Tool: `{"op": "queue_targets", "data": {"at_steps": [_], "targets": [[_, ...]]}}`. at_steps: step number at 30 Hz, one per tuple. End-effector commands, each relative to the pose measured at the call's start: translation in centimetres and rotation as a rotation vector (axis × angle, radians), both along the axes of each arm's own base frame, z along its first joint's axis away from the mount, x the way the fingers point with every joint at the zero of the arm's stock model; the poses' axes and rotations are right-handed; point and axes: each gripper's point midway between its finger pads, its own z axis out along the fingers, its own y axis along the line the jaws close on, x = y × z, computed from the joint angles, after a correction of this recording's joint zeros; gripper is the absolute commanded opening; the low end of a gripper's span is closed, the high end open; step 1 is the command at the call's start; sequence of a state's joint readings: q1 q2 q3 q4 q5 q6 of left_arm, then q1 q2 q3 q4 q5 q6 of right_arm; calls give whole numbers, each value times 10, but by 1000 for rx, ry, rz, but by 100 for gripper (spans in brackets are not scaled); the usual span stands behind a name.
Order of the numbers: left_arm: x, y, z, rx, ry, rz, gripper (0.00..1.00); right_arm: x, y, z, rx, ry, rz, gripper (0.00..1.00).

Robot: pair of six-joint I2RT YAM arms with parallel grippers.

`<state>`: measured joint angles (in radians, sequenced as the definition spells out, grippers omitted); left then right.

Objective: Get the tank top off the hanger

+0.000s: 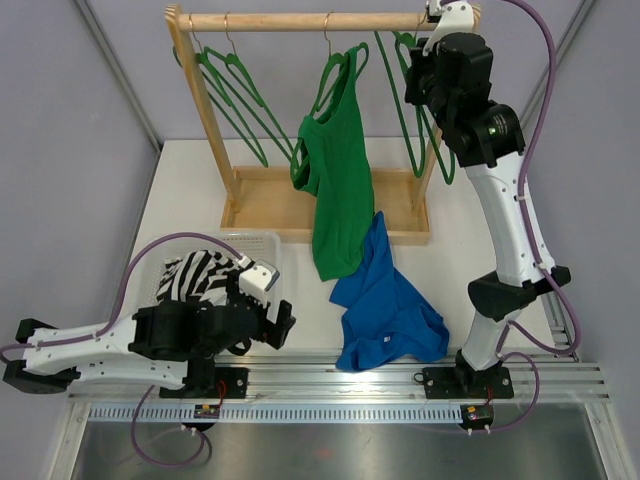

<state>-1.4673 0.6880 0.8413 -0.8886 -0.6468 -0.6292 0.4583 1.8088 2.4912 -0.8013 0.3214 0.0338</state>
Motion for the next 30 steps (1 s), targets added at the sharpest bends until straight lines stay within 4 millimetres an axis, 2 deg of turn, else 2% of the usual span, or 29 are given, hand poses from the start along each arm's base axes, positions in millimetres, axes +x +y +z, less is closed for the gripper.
{"op": "queue_targets", "data": {"at_steps": [1,5,6,12,16,17,18,19,20,21,22,23,24,26,27,28,29,30], "targets": [[-1,-8,6,-53,-4,-6,99,14,-14,17,1,-65,-41,0],[-2,-11,5,-46,-2,-14,99,20,-22,2,8,-29,-52,0],[-3,-12,4,-43,-1,-19,99,23,-22,-7,6,-8,-50,0],[-4,-17,6,-47,0,-37,99,13,-23,-7,11,-8,-25,1],[-5,-28,12,-72,1,-54,99,-1,-24,2,19,-17,-3,19],[-5,-32,14,-80,-1,-55,99,-4,-24,2,25,-14,4,34],[-6,-37,16,-92,1,-65,99,-9,-23,3,31,-13,14,44],[-5,-47,20,-102,-5,-75,99,-21,-26,14,54,-34,27,53],[-6,-55,23,-116,-4,-86,99,-26,-25,13,56,-29,41,69],[-6,-62,25,-118,-5,-93,99,-42,-29,26,73,-59,52,74],[-5,-74,34,-148,-15,-103,99,-51,-27,30,90,-64,77,83],[-4,-87,26,-112,-11,-106,99,-58,-26,31,92,-63,100,91],[-4,-96,26,-111,-11,-111,99,-76,-29,42,102,-88,122,99],[-1,-124,22,-80,-15,-120,99,-94,-25,39,94,-72,186,100],[-1,-134,20,-70,-14,-122,99,-115,-30,47,100,-89,201,99],[1,-143,16,-49,-11,-117,99,-124,-34,49,104,-94,203,100],[3,-151,14,-33,-13,-112,99,-130,-36,39,101,-73,203,99],[5,-168,5,4,-10,-115,99,-155,-45,50,122,-116,206,99]]}}
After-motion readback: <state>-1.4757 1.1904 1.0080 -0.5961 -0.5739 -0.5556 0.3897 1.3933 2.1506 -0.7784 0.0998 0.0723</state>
